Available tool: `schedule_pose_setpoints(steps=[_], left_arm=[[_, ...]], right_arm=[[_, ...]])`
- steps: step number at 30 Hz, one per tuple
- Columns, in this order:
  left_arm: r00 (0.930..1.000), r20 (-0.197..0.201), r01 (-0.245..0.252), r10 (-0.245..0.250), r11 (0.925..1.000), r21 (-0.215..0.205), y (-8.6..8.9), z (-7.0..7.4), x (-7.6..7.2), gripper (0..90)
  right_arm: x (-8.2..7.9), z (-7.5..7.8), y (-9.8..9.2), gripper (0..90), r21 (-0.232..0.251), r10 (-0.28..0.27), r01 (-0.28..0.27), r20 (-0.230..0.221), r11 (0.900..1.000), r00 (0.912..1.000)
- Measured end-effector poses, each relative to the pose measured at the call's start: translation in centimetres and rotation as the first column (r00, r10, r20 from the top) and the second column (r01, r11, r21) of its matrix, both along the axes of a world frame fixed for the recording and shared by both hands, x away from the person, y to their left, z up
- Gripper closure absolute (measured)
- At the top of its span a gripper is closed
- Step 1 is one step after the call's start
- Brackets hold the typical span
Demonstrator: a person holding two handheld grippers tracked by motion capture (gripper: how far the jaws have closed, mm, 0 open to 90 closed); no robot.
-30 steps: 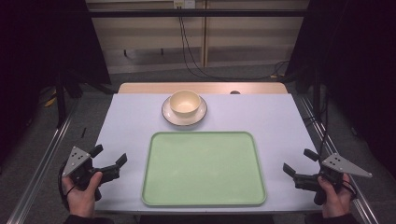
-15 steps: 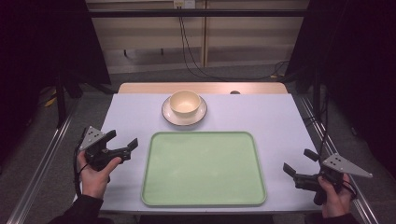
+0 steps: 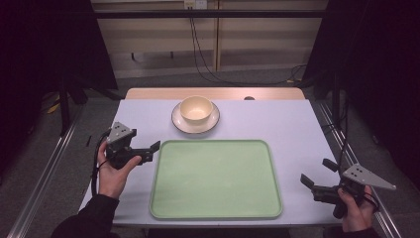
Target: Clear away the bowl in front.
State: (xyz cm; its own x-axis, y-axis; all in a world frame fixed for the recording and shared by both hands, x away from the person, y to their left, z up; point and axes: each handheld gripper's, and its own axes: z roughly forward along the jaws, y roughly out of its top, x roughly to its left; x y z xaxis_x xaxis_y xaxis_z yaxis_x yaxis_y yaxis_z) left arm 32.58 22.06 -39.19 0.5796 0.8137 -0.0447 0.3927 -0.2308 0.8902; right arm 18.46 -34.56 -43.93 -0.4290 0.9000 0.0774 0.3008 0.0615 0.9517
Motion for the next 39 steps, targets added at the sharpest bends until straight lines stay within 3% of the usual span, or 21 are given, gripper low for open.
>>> schedule_pose_setpoints(steps=[4,5,7,12,15,21,25,28,30,31,39], left_arm=[[0.9996,0.023,0.019,-0.019,0.9997,-0.012,-0.6,0.1,1.2,7.0],[0.9988,0.028,0.039,-0.039,0.9990,0.021,-0.8,0.1,1.8,7.0],[0.9981,0.037,0.048,-0.049,0.9985,0.025,-0.8,0.0,2.1,6.9],[0.9983,0.053,0.027,-0.025,0.9991,-0.033,-0.7,0.0,3.3,6.9],[0.9985,0.034,0.042,-0.043,0.9991,0.009,-1.0,0.2,4.3,6.0],[0.9967,0.039,0.070,-0.071,0.9971,0.028,-2.1,0.7,6.0,9.0],[0.9962,0.026,0.081,-0.083,0.9938,0.077,-2.9,1.0,7.3,10.3],[0.9966,0.010,0.081,-0.082,0.9947,0.064,-3.3,1.0,8.2,11.5],[0.9987,-0.008,0.051,-0.050,0.9962,0.071,-3.5,1.1,9.0,11.6],[0.9977,-0.037,0.059,-0.057,0.9964,0.061,-3.7,0.8,9.7,11.9],[0.9943,-0.092,0.059,-0.053,0.9966,0.058,-4.9,0.1,11.9,15.8]], right_arm=[[-0.1,0.0,0.0,0.9,-0.001,0.005,-0.005,0.002,1.000,1.0000],[-0.1,0.0,0.1,1.1,-0.005,0.005,-0.005,0.000,1.000,1.0000],[-0.2,0.0,0.1,1.1,-0.004,0.004,-0.004,0.000,1.000,1.0000],[-0.2,0.0,0.1,1.1,-0.008,0.003,-0.003,-0.001,1.000,1.0000],[-0.1,0.0,0.2,1.1,-0.007,0.004,-0.004,0.001,1.000,1.0000],[0.0,0.0,0.2,1.1,-0.013,0.007,-0.007,0.003,1.000,1.0000],[0.1,0.0,0.1,1.1,-0.014,0.016,-0.016,0.005,1.000,0.9999],[0.1,0.0,0.2,1.1,-0.010,0.018,-0.018,0.003,1.000,0.9998],[0.0,0.0,0.2,1.1,-0.012,0.017,-0.017,0.007,1.000,0.9998],[0.0,0.0,0.2,1.1,-0.009,0.019,-0.019,0.005,1.000,0.9998],[0.0,-0.1,0.2,1.1,-0.014,0.020,-0.020,0.009,1.000,0.9998]])
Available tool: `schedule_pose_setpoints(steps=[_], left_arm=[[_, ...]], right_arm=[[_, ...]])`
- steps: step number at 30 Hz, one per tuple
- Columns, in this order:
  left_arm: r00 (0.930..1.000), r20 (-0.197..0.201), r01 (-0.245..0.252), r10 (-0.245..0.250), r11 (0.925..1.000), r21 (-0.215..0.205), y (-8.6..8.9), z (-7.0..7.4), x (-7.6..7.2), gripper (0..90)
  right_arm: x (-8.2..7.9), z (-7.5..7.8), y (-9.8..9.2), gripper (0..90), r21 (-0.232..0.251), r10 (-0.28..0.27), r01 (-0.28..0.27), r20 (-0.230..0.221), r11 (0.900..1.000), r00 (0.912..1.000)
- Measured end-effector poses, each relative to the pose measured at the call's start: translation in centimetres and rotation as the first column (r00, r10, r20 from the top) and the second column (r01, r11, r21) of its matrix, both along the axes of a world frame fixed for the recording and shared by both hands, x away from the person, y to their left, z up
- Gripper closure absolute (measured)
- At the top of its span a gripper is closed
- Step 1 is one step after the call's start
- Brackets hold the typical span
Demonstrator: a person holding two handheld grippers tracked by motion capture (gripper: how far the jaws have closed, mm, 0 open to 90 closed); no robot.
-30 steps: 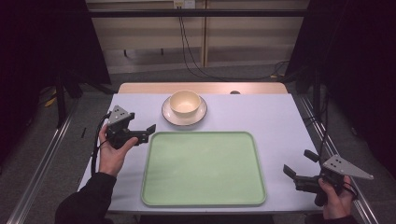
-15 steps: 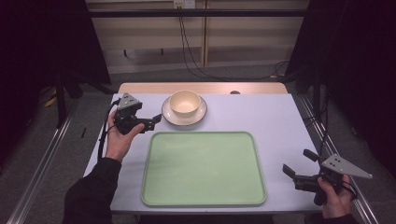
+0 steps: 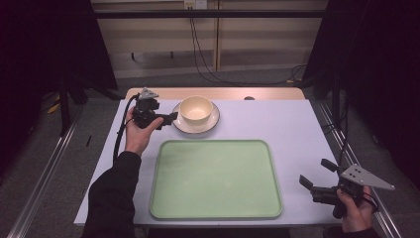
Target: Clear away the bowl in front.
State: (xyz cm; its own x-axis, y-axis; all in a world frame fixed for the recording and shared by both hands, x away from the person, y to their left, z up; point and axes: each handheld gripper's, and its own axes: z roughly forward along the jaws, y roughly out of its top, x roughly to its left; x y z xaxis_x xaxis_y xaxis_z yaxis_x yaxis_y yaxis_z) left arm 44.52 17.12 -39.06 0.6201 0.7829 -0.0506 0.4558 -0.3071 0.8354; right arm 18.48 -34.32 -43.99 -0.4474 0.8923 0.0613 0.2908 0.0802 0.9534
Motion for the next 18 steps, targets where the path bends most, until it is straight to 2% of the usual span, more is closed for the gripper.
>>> schedule_pose_setpoints(steps=[2,3,4,6,7,8,9,10,11,12,13,15,16,18], left_arm=[[1.0000,-0.004,-0.006,0.006,0.9999,0.014,-0.5,-0.3,0.8,16.5],[0.9998,-0.020,0.001,0.000,0.9998,0.022,-0.7,-0.5,1.2,16.8],[0.9997,-0.025,0.004,-0.003,0.9988,0.048,-0.9,-0.6,1.4,17.4],[0.9994,-0.035,-0.001,0.003,0.9973,0.073,-1.4,-0.9,2.0,17.4],[0.9994,-0.035,-0.001,0.003,0.9977,0.067,-1.5,-1.1,2.2,17.4],[0.9982,-0.059,0.003,0.000,0.9988,0.049,-1.7,-1.2,2.8,17.3],[0.9982,-0.059,0.003,0.000,0.9988,0.049,-1.7,-1.2,2.8,17.3],[0.9979,-0.064,0.008,-0.004,0.9978,0.066,-1.8,-1.3,3.0,17.3],[0.9978,-0.064,-0.011,0.016,0.9973,0.072,-2.0,-1.3,3.2,17.3],[0.9970,-0.077,-0.004,0.009,0.9976,0.069,-2.2,-1.4,3.5,17.4],[0.9962,-0.088,0.010,-0.002,0.9960,0.089,-2.3,-1.4,3.8,17.6],[0.9955,-0.095,0.004,0.003,0.9966,0.082,-2.7,-1.5,4.2,19.2],[0.9940,-0.109,0.014,-0.005,0.9970,0.077,-2.7,-1.4,4.5,21.4],[0.9944,-0.105,-0.006,0.014,0.9972,0.075,-2.8,-1.4,4.8,27.5]], right_arm=[[0.0,0.0,0.0,1.1,-0.005,0.001,-0.001,-0.003,1.000,1.0000],[0.0,0.0,0.1,1.1,-0.009,-0.003,0.003,0.002,1.000,1.0000],[0.0,0.0,0.1,1.1,-0.009,-0.001,0.001,0.003,1.000,1.0000],[0.0,0.0,0.1,1.1,-0.008,0.003,-0.003,0.001,1.000,1.0000],[0.0,0.0,0.1,1.1,-0.008,0.003,-0.003,0.001,1.000,1.0000],[0.0,0.0,0.1,1.1,-0.010,0.007,-0.007,0.003,1.000,1.0000],[0.0,0.0,0.1,1.1,-0.010,0.007,-0.007,0.003,1.000,1.0000],[0.0,0.0,0.1,1.2,-0.013,0.011,-0.011,0.002,1.000,0.9999],[0.0,0.0,0.1,1.2,-0.013,0.011,-0.011,0.002,1.000,0.9999],[0.1,0.0,0.1,1.2,-0.016,0.008,-0.008,0.004,1.000,1.0000],[0.1,0.0,0.1,1.2,-0.013,0.014,-0.014,-0.001,1.000,0.9999],[0.1,-0.1,0.1,1.2,-0.013,0.015,-0.015,0.001,1.000,0.9999],[0.1,-0.1,0.1,1.2,-0.014,0.016,-0.016,0.000,1.000,0.9999],[0.2,-0.1,0.1,1.3,-0.016,0.014,-0.013,0.002,1.000,0.9999]])
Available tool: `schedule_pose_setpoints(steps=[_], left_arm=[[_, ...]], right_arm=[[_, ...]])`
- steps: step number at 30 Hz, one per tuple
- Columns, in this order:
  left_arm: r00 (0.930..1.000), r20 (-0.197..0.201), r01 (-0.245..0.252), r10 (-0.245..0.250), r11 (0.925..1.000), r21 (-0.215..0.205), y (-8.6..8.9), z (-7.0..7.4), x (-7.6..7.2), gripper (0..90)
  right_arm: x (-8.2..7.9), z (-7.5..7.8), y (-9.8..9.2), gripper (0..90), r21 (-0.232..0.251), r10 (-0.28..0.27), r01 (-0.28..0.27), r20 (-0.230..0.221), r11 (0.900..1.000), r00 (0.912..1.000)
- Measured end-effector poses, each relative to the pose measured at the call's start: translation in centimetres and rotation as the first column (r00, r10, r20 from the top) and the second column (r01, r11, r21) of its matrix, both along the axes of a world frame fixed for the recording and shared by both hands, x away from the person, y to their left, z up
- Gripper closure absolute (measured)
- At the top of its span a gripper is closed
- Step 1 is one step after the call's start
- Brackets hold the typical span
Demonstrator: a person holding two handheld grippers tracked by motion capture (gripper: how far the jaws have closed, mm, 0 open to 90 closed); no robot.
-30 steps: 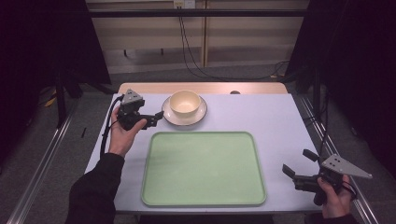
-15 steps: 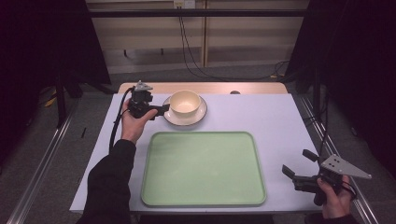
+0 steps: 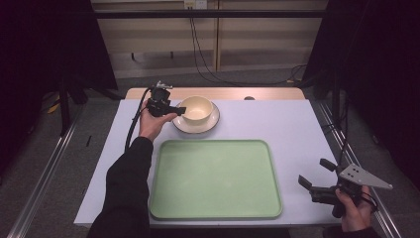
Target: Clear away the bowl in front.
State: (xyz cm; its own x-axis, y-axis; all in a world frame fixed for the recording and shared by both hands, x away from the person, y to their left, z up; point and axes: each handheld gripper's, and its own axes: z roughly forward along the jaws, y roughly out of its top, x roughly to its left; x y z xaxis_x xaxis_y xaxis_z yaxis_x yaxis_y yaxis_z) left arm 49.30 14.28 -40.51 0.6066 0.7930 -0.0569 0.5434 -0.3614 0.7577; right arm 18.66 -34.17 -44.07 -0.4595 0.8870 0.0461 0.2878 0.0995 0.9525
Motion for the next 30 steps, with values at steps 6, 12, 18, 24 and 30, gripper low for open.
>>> schedule_pose_setpoints(steps=[6,12,18,24,30], left_arm=[[0.9996,-0.028,-0.002,0.003,0.9986,0.052,-0.6,-0.3,1.0,35.7],[0.9938,-0.110,-0.006,0.015,0.9965,0.083,-1.3,-1.1,2.2,48.3],[0.9812,-0.187,-0.042,0.048,0.9985,0.034,-1.4,-2.0,3.1,57.5],[0.9732,-0.219,-0.063,0.070,0.9973,0.038,-1.9,-2.2,3.7,66.6],[0.9671,-0.235,-0.085,0.097,0.9946,0.058,-2.5,-2.4,4.0,71.5]], right_arm=[[0.0,0.0,0.0,1.3,0.000,0.004,-0.004,-0.002,1.000,1.0000],[0.1,0.0,0.0,1.3,-0.007,0.007,-0.007,-0.001,1.000,1.0000],[0.1,-0.1,0.0,1.3,-0.010,0.008,-0.008,-0.004,1.000,1.0000],[0.2,-0.1,0.1,1.3,-0.009,0.006,-0.006,-0.006,1.000,1.0000],[0.2,-0.1,0.1,1.3,-0.011,0.007,-0.007,-0.007,1.000,1.0000]])
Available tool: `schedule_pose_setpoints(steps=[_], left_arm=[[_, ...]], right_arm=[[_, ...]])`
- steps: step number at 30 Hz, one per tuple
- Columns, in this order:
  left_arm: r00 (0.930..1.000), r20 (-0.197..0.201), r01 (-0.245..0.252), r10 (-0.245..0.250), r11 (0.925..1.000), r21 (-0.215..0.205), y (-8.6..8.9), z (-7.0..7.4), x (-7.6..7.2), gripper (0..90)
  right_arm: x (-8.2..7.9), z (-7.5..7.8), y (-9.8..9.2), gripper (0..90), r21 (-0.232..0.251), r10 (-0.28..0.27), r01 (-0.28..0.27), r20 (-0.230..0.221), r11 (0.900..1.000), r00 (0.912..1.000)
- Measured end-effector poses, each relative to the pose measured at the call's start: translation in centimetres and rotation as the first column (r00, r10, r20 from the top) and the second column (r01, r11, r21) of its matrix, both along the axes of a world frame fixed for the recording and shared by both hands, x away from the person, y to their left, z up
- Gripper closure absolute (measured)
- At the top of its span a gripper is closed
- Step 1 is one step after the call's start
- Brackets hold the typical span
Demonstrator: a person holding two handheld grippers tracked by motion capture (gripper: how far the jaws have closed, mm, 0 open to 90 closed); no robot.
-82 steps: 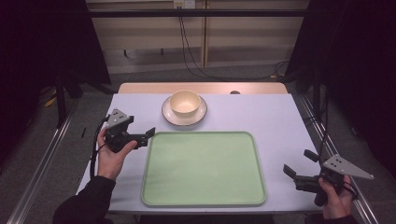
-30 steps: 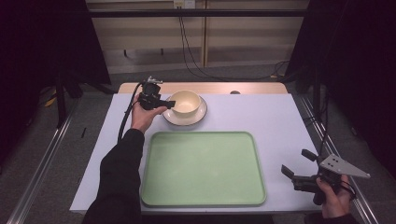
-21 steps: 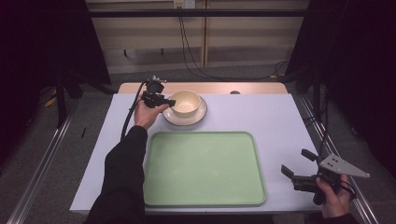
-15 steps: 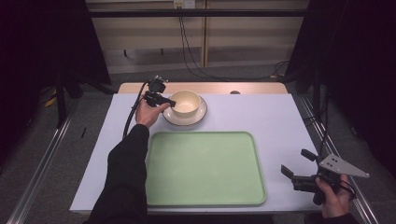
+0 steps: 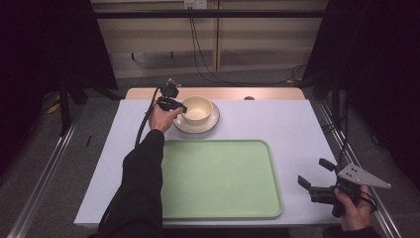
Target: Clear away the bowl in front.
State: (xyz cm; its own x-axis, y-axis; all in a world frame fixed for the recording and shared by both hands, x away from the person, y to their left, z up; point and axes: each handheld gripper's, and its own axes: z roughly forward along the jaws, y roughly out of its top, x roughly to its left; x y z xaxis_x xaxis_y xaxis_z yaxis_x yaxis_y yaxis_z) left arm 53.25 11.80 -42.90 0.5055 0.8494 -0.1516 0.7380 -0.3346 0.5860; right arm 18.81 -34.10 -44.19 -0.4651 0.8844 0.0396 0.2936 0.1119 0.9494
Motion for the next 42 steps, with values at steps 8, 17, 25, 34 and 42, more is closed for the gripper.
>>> schedule_pose_setpoints(steps=[8,17,25,34,42], left_arm=[[0.9995,-0.016,-0.028,0.028,0.9996,-0.009,-0.11,0.00,0.30,79.0],[0.9979,-0.047,-0.046,0.044,0.9987,-0.025,-0.16,0.00,0.67,83.8],[0.9951,-0.086,-0.051,0.048,0.9982,-0.031,-0.14,-0.36,0.91,83.1],[0.9922,-0.102,-0.078,0.072,0.9954,-0.056,-0.17,-0.46,0.97,83.9],[0.9905,-0.110,-0.089,0.082,0.9939,-0.064,0.02,-0.46,0.93,83.9]], right_arm=[[0.00,-0.01,0.01,1.3,0.000,0.000,0.000,-0.003,1.000,1.0000],[0.02,-0.02,0.00,1.3,-0.001,0.003,-0.003,-0.003,1.000,1.0000],[0.05,-0.03,-0.02,1.3,-0.002,0.004,-0.004,-0.004,1.000,1.0000],[0.04,-0.04,-0.02,1.3,-0.004,-0.002,0.002,-0.001,1.000,1.0000],[0.03,-0.04,-0.04,1.3,-0.005,-0.001,0.001,-0.002,1.000,1.0000]])
